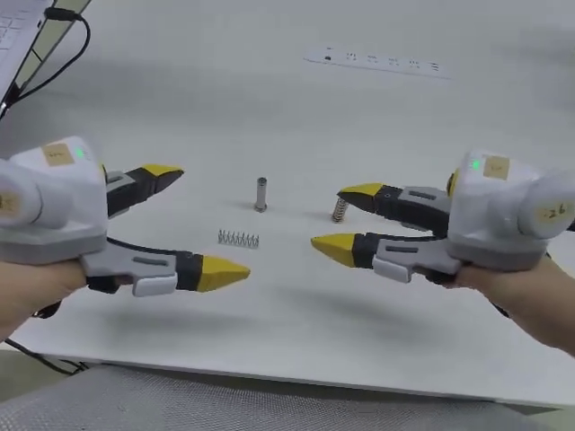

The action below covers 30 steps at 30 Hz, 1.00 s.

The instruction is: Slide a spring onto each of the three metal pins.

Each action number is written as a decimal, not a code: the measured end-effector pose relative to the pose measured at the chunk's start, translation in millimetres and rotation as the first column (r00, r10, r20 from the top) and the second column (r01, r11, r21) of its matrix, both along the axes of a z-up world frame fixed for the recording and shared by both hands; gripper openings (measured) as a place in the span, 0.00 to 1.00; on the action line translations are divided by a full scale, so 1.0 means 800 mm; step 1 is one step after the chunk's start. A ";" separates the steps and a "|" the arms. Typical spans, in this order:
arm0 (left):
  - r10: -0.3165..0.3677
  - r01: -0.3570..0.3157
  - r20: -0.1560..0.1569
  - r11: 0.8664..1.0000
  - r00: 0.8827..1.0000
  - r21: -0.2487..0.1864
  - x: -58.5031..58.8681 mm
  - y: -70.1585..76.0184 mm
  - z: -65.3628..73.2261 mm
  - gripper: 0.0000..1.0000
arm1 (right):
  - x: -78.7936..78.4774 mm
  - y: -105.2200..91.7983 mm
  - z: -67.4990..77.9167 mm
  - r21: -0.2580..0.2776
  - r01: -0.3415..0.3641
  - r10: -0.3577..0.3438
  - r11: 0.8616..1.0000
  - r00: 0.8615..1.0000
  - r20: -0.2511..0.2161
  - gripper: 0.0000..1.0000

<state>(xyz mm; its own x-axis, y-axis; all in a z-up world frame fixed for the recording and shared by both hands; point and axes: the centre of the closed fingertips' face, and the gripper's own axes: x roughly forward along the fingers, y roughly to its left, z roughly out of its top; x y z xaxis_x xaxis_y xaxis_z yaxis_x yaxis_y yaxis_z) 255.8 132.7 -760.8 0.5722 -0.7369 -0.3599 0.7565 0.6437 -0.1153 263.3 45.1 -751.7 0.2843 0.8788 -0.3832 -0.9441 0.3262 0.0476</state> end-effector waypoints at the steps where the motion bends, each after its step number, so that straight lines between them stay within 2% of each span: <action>1: 0.000 0.000 -0.001 1.000 1.000 -0.001 -0.001 0.000 0.000 0.95 | 0.000 0.005 0.000 0.002 -0.005 0.005 1.000 1.000 0.000 0.41; 5: 0.002 -0.002 -0.003 1.000 1.000 -0.001 -0.003 0.002 -0.001 0.95 | 0.002 0.019 -0.002 -0.003 -0.025 0.025 1.000 1.000 -0.003 0.40; 16: 0.026 -0.026 -0.011 1.000 1.000 -0.001 -0.008 0.016 -0.003 0.95 | 0.009 0.054 -0.023 -0.042 -0.085 0.084 0.995 0.996 -0.027 0.34; 25: 0.025 -0.025 -0.014 1.000 1.000 -0.006 -0.007 0.016 -0.004 0.95 | 0.013 0.082 -0.040 -0.087 -0.135 0.133 0.987 0.991 -0.031 0.29; 30: 0.022 -0.022 -0.012 1.000 1.000 -0.005 -0.005 0.015 -0.003 0.95 | 0.015 0.091 -0.058 -0.129 -0.155 0.150 0.979 0.987 -0.049 0.26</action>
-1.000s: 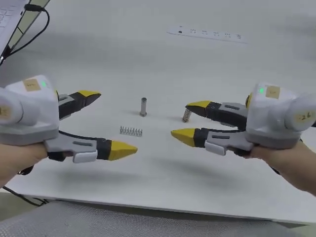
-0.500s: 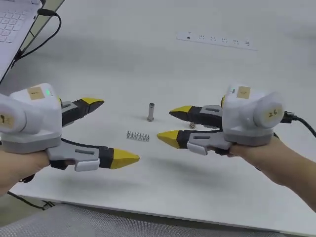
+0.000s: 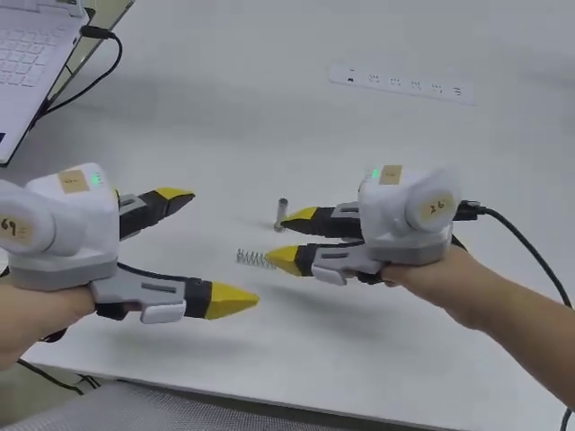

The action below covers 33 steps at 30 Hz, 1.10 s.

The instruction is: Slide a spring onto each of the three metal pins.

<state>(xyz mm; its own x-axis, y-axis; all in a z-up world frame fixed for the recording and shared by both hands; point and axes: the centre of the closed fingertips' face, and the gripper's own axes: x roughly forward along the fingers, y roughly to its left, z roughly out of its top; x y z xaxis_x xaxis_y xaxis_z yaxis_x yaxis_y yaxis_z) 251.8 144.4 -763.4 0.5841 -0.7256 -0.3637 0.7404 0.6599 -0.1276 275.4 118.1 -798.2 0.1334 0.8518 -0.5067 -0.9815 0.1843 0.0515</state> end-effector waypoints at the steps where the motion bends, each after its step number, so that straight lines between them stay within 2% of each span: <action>1: 0.002 -0.002 0.000 1.000 1.000 -0.002 0.000 0.000 0.001 0.95 | 0.001 0.001 -0.002 -0.005 -0.002 0.002 1.000 1.000 -0.002 0.26; 3: 0.002 -0.002 0.000 1.000 1.000 -0.001 0.000 0.000 0.001 0.95 | 0.002 0.004 -0.008 -0.015 0.002 -0.002 1.000 1.000 -0.013 0.26; 14: 0.010 -0.010 -0.010 1.000 1.000 0.000 -0.004 0.005 -0.005 0.95 | -0.005 0.010 -0.043 -0.109 -0.028 0.028 0.994 1.000 -0.007 0.21; 24: 0.003 -0.003 -0.017 1.000 1.000 -0.003 -0.009 0.003 -0.009 0.94 | -0.004 0.018 -0.052 -0.149 -0.045 0.043 0.988 0.999 -0.013 0.20; 33: 0.005 -0.005 -0.020 1.000 1.000 -0.003 -0.009 0.004 -0.009 0.94 | 0.001 0.012 -0.063 -0.190 -0.056 0.056 0.980 0.998 -0.003 0.15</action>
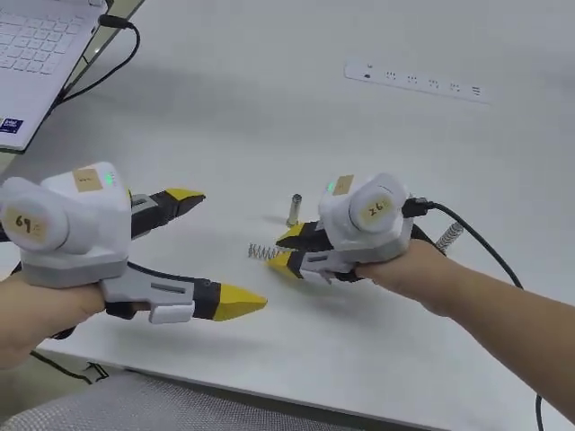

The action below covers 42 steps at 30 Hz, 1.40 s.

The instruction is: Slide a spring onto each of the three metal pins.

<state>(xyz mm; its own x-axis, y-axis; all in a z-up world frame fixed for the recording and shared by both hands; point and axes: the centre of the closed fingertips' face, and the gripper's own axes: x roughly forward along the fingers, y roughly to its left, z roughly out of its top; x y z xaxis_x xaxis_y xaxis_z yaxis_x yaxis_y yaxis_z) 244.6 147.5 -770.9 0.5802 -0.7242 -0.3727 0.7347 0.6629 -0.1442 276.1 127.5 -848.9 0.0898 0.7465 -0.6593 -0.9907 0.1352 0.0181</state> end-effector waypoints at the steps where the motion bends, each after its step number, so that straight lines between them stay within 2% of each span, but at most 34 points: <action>1: 0.001 -0.001 -0.002 1.000 1.000 0.001 0.000 0.001 -0.001 0.94 | -0.001 0.000 -0.001 -0.004 -0.004 0.004 1.000 1.000 0.000 0.14; 4: 0.001 -0.001 -0.003 1.000 1.000 0.002 0.000 0.000 -0.002 0.94 | -0.003 0.000 -0.004 -0.025 -0.027 0.028 0.999 0.999 0.018 0.14; 13: 0.001 -0.001 -0.007 1.000 1.000 0.001 0.000 0.000 -0.004 0.94 | -0.006 0.004 -0.006 -0.036 -0.067 0.069 0.997 0.997 0.045 0.09; 25: -0.006 0.006 -0.014 1.000 1.000 0.003 -0.002 -0.001 -0.005 0.93 | -0.007 -0.003 -0.005 -0.050 -0.077 0.080 0.996 0.995 0.062 0.08; 30: -0.023 0.023 -0.011 1.000 1.000 0.005 -0.001 -0.009 -0.005 0.92 | -0.008 -0.014 0.007 -0.040 -0.082 0.085 0.996 0.994 0.070 0.08; 35: -0.052 0.052 -0.011 0.999 0.999 0.006 0.000 -0.021 -0.003 0.91 | -0.006 -0.028 0.032 -0.002 -0.065 0.065 0.998 0.995 0.080 0.08; 42: -0.074 0.074 -0.004 0.997 0.997 -0.002 0.005 -0.031 0.005 0.89 | -0.008 -0.055 0.055 0.028 -0.047 0.044 0.999 0.995 0.094 0.08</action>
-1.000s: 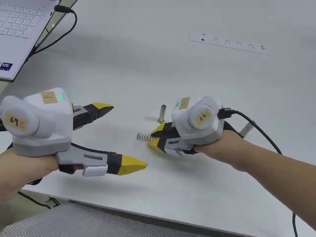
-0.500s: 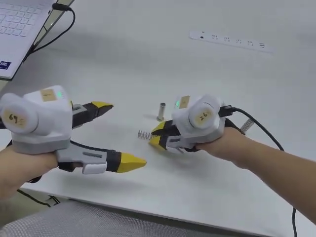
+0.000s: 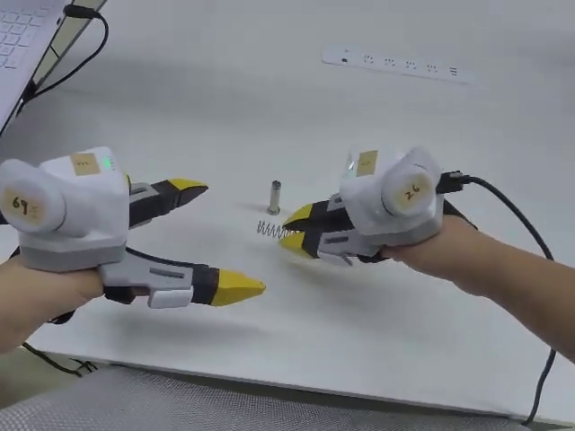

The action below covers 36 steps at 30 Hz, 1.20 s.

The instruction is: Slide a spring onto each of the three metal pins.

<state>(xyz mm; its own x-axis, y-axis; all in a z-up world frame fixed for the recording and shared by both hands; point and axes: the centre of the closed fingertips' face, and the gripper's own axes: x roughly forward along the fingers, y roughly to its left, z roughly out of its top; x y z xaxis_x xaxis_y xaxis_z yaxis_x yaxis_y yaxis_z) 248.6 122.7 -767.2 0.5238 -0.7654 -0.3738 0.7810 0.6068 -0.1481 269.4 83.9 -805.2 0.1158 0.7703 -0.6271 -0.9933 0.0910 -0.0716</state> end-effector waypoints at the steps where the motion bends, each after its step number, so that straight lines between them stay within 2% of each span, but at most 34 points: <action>1: -0.007 0.007 0.000 1.000 1.000 -0.002 0.000 -0.002 0.001 0.88 | 0.000 -0.007 0.004 0.006 0.010 -0.010 1.000 1.000 -0.002 0.08; 10: -0.068 0.068 -0.027 0.998 0.997 -0.014 -0.002 -0.022 -0.001 0.79 | 0.003 -0.041 0.020 0.017 0.044 -0.044 0.999 0.999 0.001 0.08; 19: -0.119 0.118 -0.025 0.992 0.993 -0.037 0.003 -0.043 0.007 0.74 | -0.011 -0.062 0.029 0.002 0.005 -0.005 1.000 1.000 0.016 0.08; 24: -0.160 0.159 -0.034 0.986 0.986 -0.043 0.003 -0.056 0.005 0.66 | -0.010 -0.071 0.033 -0.002 -0.001 0.001 1.000 1.000 0.026 0.08; 27: -0.196 0.194 -0.034 0.980 0.980 -0.048 0.000 -0.070 0.005 0.63 | -0.011 -0.072 0.038 -0.003 -0.010 0.010 1.000 0.999 0.033 0.08; 36: -0.270 0.269 -0.016 0.961 0.963 -0.060 0.000 -0.103 0.009 0.46 | -0.019 -0.081 0.044 -0.017 -0.050 0.050 0.999 0.998 0.033 0.08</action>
